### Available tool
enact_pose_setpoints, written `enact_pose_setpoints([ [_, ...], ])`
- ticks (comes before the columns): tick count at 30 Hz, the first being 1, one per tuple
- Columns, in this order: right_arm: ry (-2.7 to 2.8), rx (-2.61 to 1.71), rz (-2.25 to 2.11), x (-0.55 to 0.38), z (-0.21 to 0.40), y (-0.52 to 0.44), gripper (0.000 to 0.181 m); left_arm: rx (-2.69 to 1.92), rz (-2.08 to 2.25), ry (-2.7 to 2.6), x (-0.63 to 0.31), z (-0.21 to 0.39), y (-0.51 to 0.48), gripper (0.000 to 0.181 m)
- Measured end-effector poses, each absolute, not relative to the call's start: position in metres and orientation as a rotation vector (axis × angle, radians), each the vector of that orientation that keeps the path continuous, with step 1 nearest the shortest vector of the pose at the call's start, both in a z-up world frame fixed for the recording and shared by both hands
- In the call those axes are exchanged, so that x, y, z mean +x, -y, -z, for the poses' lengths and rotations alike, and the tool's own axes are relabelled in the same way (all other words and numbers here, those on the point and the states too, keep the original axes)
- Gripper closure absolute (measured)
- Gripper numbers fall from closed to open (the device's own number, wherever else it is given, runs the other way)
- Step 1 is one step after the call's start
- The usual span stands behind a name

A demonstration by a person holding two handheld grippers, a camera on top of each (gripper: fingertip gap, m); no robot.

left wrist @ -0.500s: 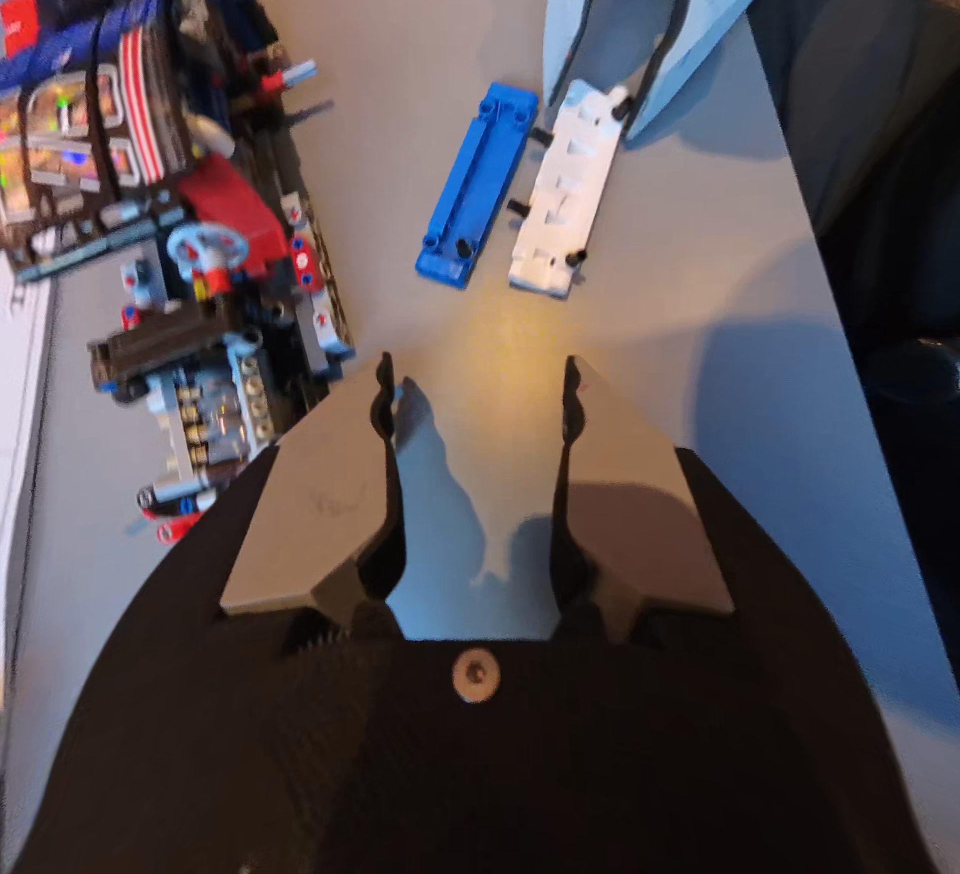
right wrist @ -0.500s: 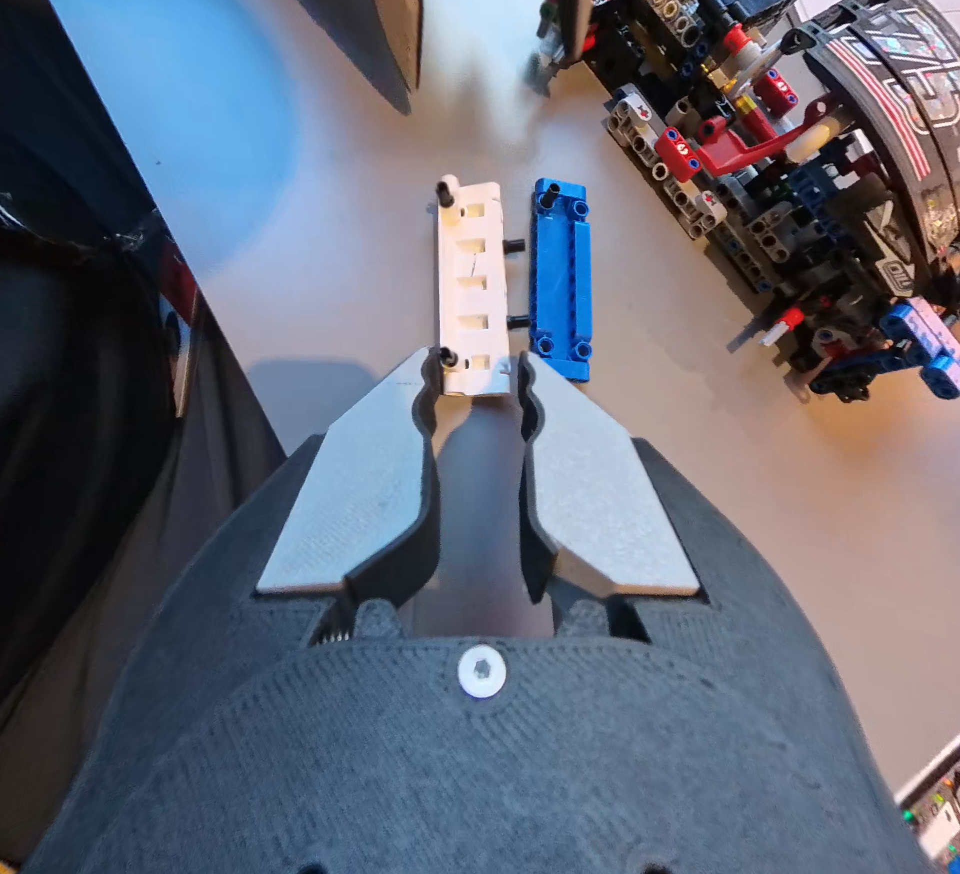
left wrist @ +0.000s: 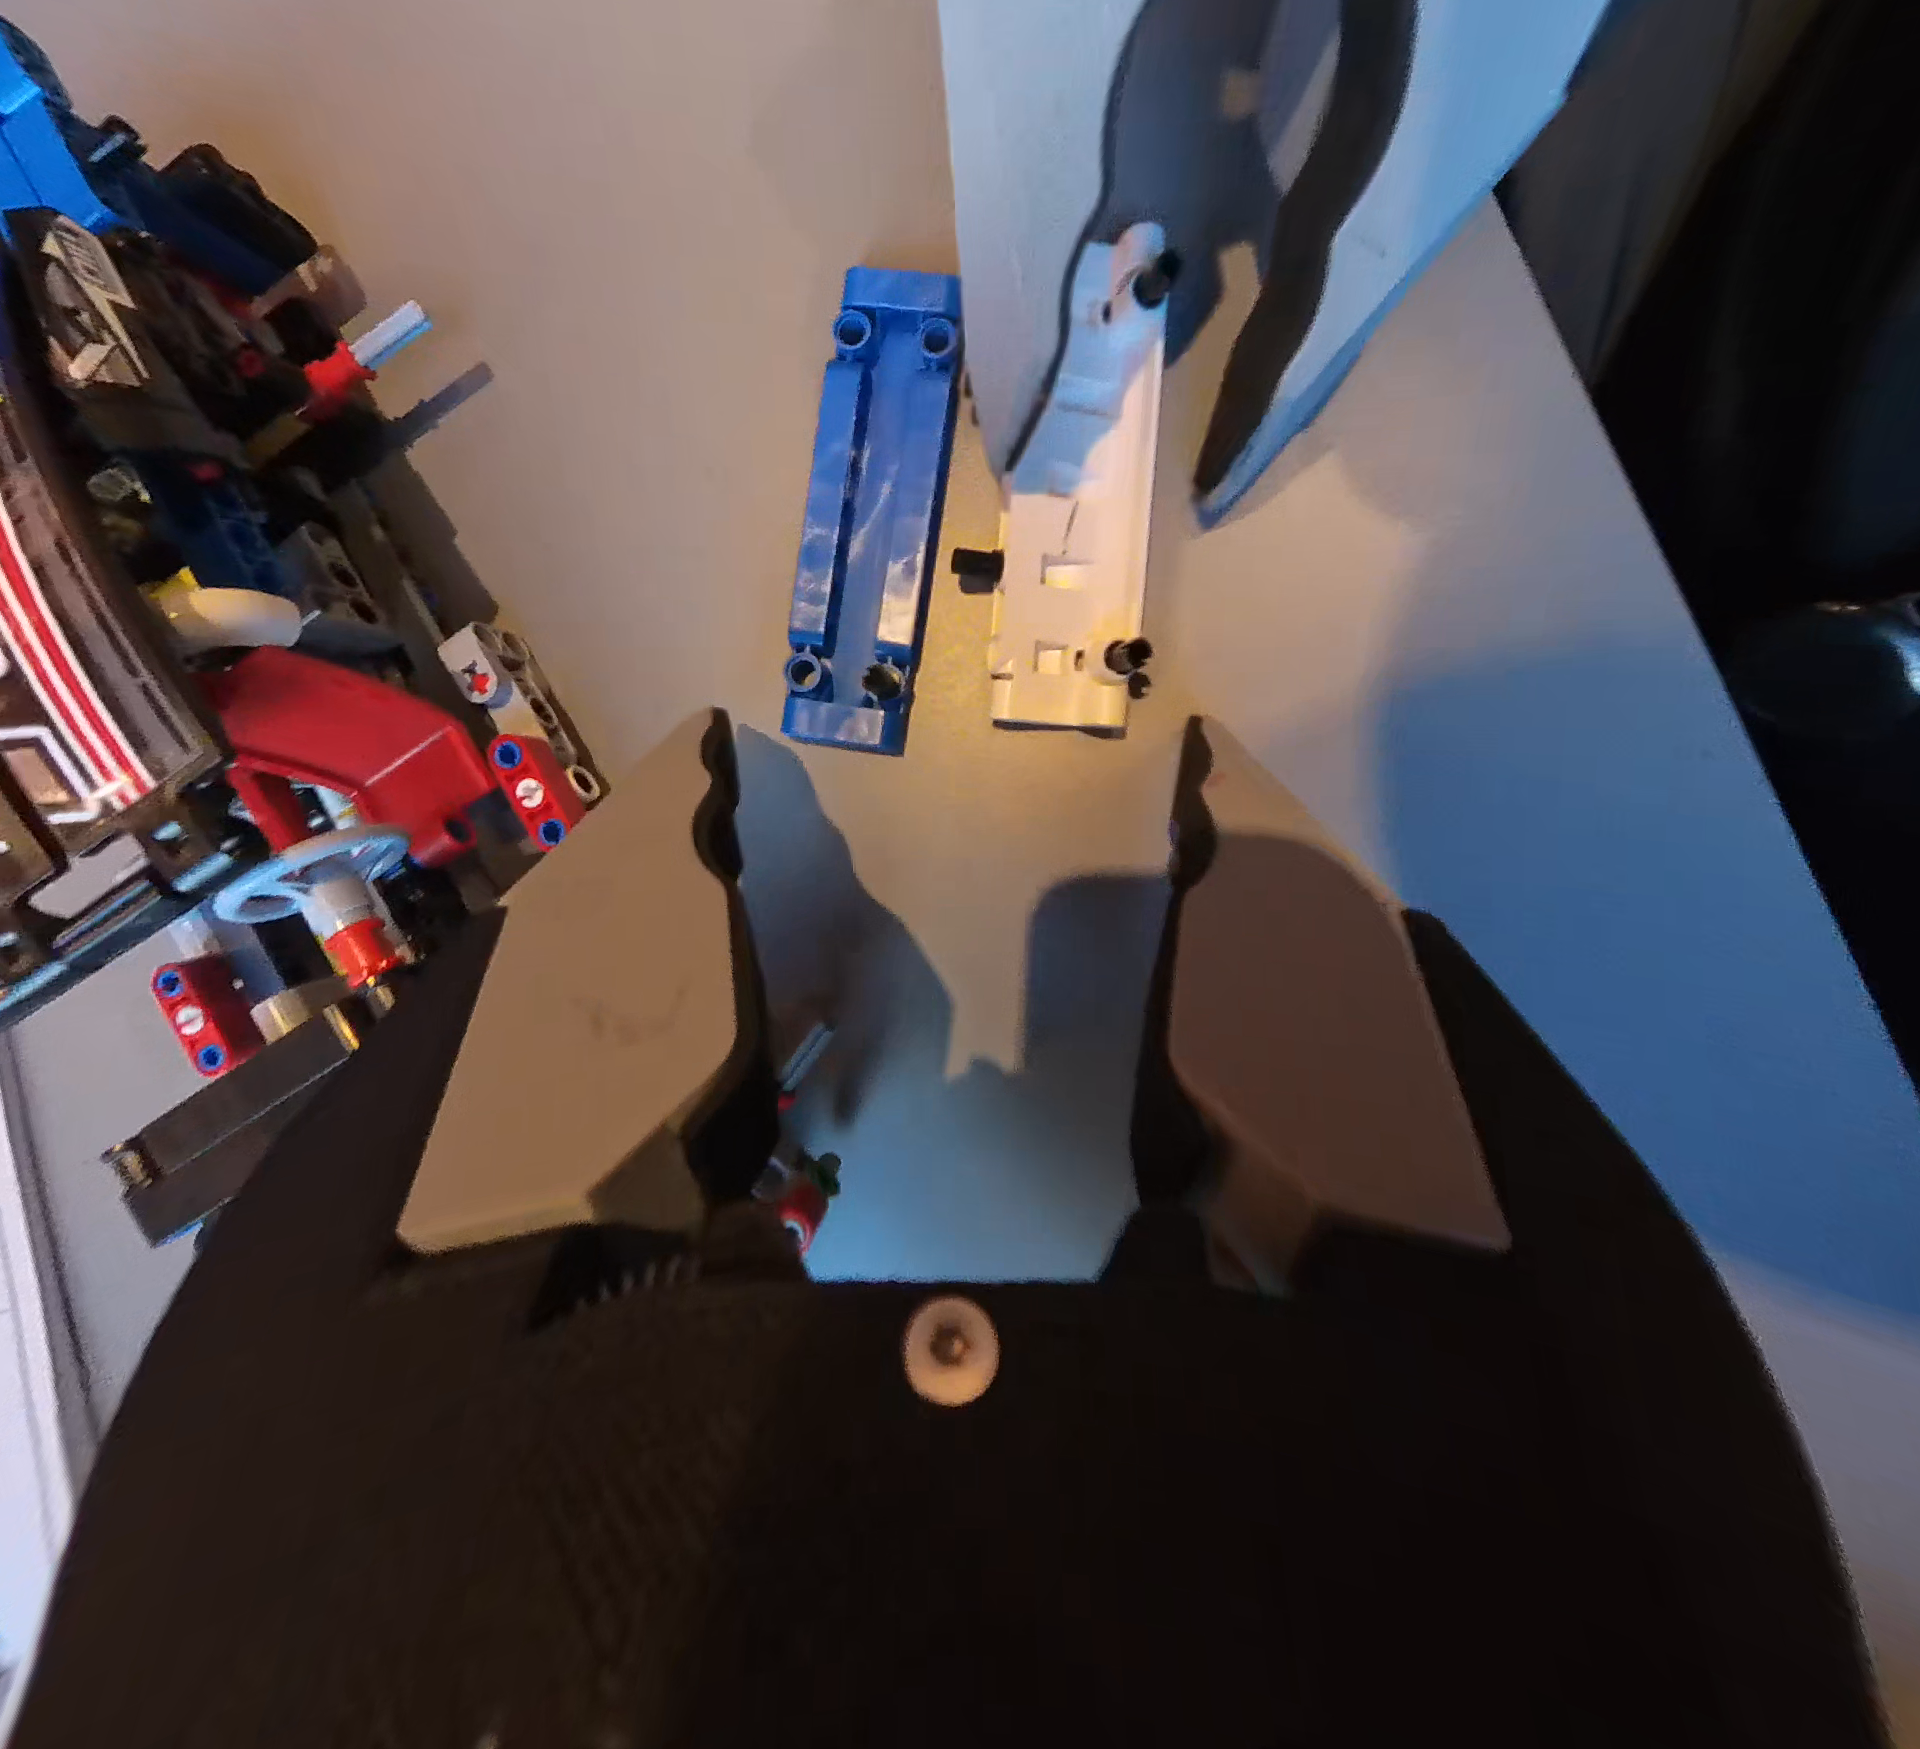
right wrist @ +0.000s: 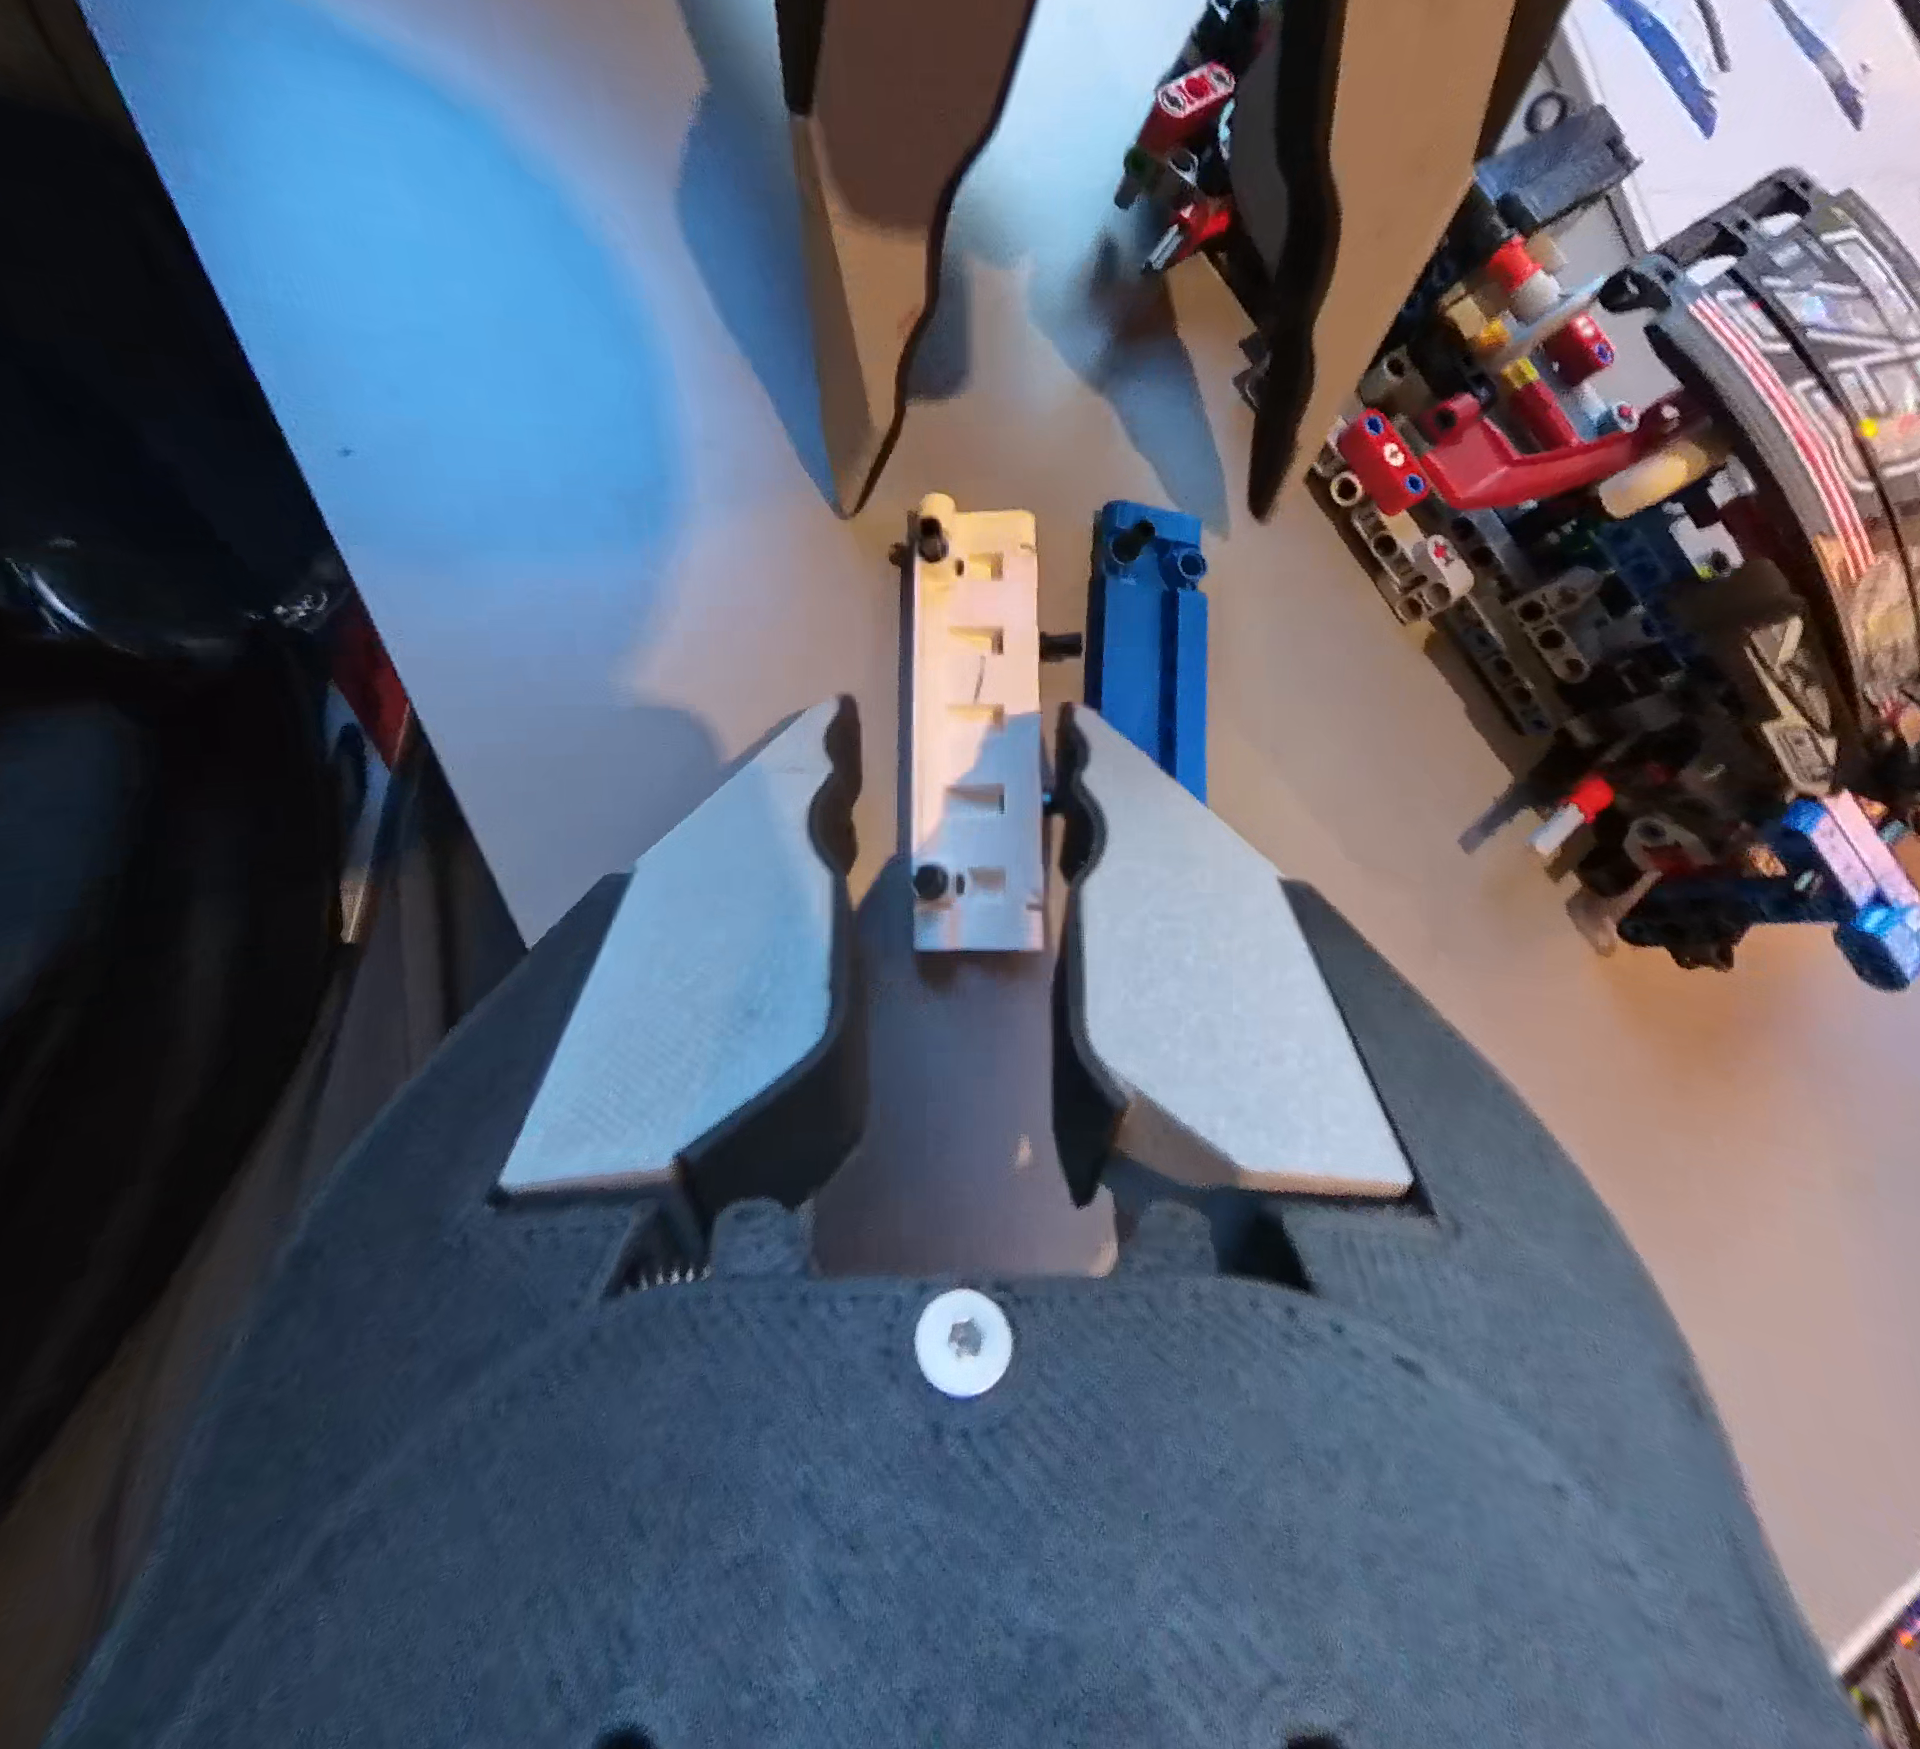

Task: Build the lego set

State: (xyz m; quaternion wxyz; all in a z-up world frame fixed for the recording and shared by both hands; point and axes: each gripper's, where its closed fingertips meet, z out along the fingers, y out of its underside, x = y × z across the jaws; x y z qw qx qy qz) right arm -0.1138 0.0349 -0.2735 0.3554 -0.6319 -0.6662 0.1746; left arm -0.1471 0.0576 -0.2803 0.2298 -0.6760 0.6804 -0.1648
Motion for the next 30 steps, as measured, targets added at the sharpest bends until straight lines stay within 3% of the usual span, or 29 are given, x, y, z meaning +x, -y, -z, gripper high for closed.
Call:
enact_pose_setpoints([
  [5,1.753,-1.641,-0.415,-0.116,0.279,-0.040,0.162,-1.882,0.572,-1.903,-0.145,0.283,-0.048,0.109],
  [21,1.844,-1.594,-0.478,-0.108,0.266,-0.036,0.154,-1.884,0.564,-1.855,-0.154,0.283,-0.042,0.105],
  [30,1.952,-1.549,-0.351,-0.118,0.278,-0.032,0.160,-1.857,0.506,-1.815,-0.160,0.279,-0.041,0.109],
])
